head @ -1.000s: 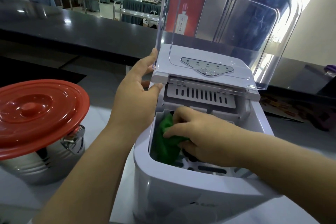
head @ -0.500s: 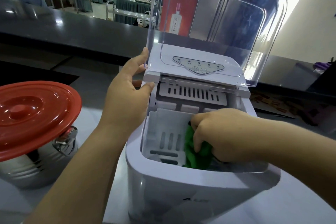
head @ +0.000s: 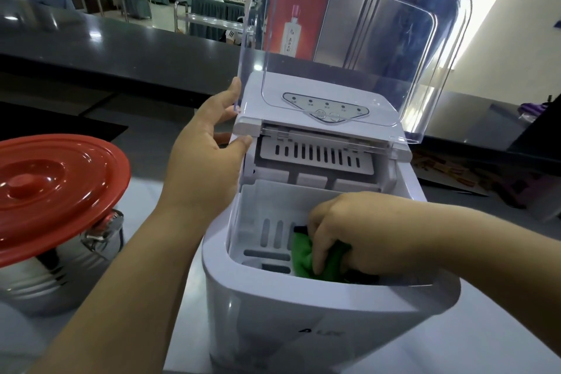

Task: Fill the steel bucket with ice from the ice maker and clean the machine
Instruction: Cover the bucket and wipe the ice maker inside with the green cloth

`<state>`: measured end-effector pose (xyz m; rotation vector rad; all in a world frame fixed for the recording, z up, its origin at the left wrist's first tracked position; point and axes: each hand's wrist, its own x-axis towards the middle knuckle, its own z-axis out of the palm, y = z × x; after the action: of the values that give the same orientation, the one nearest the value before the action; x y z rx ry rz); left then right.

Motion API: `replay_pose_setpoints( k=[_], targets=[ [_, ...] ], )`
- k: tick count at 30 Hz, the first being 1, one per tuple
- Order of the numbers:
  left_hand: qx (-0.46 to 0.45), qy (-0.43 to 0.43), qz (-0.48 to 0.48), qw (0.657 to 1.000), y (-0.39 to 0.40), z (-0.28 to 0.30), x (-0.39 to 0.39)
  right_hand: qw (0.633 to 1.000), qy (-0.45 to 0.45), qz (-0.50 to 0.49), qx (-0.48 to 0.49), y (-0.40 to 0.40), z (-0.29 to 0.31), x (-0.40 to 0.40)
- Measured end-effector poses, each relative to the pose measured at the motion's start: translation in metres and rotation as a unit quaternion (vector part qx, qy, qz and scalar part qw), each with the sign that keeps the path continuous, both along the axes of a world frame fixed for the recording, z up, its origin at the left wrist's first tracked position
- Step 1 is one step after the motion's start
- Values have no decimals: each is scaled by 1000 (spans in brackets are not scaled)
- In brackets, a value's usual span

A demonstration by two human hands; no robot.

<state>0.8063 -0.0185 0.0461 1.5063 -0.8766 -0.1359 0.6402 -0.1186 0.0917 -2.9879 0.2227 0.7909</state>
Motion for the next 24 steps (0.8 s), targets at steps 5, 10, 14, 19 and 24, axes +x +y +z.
replay_pose_setpoints(
  k=[5, 10, 14, 19, 24],
  targets=[
    [0, -2, 2, 1000, -1, -1, 0, 998, 7, 37, 42, 11, -21, 16],
    [-3, -1, 5, 1000, -1, -1, 1, 997, -12, 14, 75, 9, -22, 20],
    [-5, 3, 2, 1000, -1, -1, 1, 992, -52, -13, 118, 14, -15, 23],
    [-9, 3, -1, 1000, -1, -1, 0, 983, -111, -5, 144, 18, -10, 32],
    [-11, 5, -3, 1000, -1, -1, 0, 991, -47, 42, 115, 22, -23, 37]
  ],
)
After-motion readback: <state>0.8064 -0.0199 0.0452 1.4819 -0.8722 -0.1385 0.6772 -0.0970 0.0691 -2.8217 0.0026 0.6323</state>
